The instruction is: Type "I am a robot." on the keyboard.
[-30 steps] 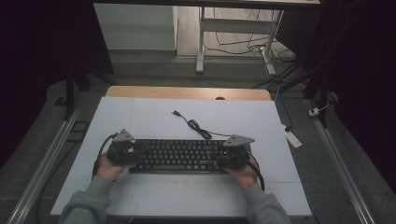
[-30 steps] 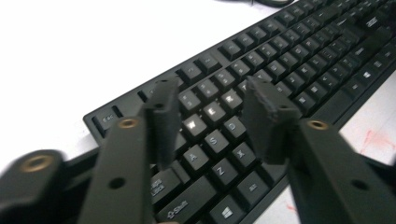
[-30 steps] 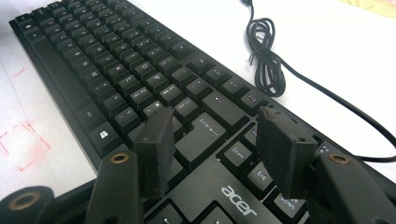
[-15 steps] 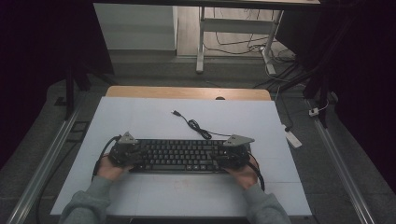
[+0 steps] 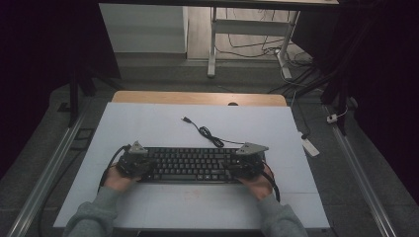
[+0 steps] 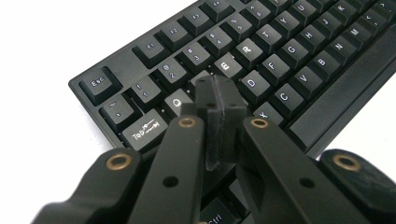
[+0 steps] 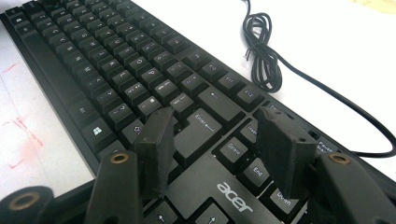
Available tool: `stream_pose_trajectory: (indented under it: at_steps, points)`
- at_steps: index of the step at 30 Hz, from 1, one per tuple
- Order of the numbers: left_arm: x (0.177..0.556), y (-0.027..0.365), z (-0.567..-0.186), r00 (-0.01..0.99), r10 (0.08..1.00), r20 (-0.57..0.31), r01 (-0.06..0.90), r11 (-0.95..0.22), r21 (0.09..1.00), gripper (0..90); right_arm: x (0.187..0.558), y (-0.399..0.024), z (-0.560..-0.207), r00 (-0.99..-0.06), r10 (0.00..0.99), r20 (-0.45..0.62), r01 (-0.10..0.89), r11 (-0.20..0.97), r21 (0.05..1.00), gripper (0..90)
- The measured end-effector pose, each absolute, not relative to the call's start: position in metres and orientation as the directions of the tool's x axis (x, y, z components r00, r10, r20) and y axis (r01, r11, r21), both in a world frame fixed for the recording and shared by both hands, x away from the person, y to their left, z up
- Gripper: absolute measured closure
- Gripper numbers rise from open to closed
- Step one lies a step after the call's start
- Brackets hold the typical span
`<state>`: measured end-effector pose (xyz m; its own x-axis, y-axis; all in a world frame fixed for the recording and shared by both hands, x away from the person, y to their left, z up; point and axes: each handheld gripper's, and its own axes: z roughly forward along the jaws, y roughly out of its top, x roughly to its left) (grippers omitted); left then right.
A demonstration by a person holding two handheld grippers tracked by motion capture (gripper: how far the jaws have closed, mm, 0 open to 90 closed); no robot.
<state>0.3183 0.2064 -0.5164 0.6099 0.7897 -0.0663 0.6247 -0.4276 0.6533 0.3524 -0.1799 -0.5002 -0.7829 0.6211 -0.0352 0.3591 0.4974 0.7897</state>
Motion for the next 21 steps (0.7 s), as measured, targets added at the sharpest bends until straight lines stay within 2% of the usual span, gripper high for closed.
stream_pose_trajectory:
  at_steps: [21]
  points:
    - [0.3191,0.204,-0.5218,0.606,0.794,-0.053,0.629,-0.438,0.642,89.0,0.3524,-0.1792,-0.5013,-0.783,0.621,-0.036,0.361,0.5,0.787,46.6]
